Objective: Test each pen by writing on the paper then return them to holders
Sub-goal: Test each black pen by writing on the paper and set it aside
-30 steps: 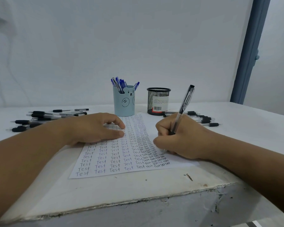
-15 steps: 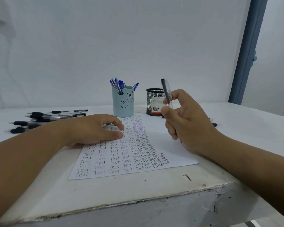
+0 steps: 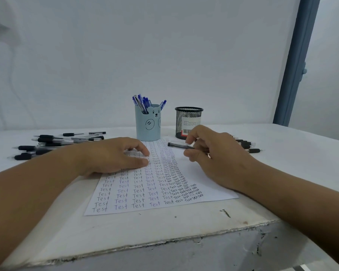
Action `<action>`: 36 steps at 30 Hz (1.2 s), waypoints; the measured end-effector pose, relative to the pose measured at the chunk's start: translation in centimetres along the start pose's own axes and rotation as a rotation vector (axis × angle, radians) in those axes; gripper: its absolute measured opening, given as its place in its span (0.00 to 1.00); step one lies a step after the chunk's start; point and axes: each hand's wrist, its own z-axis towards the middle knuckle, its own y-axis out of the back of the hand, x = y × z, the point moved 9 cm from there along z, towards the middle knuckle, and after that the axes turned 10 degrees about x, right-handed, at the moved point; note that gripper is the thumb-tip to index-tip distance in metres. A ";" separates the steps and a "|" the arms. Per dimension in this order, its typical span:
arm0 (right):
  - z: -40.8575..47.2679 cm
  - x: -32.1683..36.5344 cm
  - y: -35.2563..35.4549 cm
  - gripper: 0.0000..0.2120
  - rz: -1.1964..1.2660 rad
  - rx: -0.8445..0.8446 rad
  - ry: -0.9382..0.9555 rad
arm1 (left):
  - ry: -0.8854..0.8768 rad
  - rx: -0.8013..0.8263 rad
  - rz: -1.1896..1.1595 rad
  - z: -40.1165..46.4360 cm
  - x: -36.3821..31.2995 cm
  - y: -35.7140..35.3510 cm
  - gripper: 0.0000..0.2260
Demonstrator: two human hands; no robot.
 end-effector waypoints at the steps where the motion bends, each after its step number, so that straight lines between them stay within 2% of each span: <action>1: 0.0 0.1 0.0 0.07 0.005 -0.001 -0.003 | 0.000 0.000 0.006 0.0 0.0 0.0 0.13; 15: -0.1 0.0 0.0 0.06 0.011 0.012 -0.023 | 0.006 -0.001 0.021 -0.1 -0.1 0.0 0.13; 19: 0.0 -0.2 0.4 0.01 -0.021 -0.030 -0.022 | 0.012 0.007 0.008 -0.1 -0.1 -0.1 0.13; 22: 0.2 -0.6 0.8 0.02 -0.052 -0.050 -0.025 | 0.015 0.003 0.002 -0.1 0.0 0.0 0.12; 26: 0.3 -2.7 1.8 0.07 -0.080 -0.039 -0.134 | 0.020 0.007 -0.012 0.0 0.2 0.0 0.12; 31: -0.6 -6.9 3.9 0.10 -0.235 0.023 -0.360 | 0.020 0.013 -0.010 0.0 0.3 -0.1 0.13; 36: -0.7 -8.2 4.4 0.09 -0.282 0.062 -0.472 | 0.014 0.015 -0.011 0.0 0.3 0.0 0.13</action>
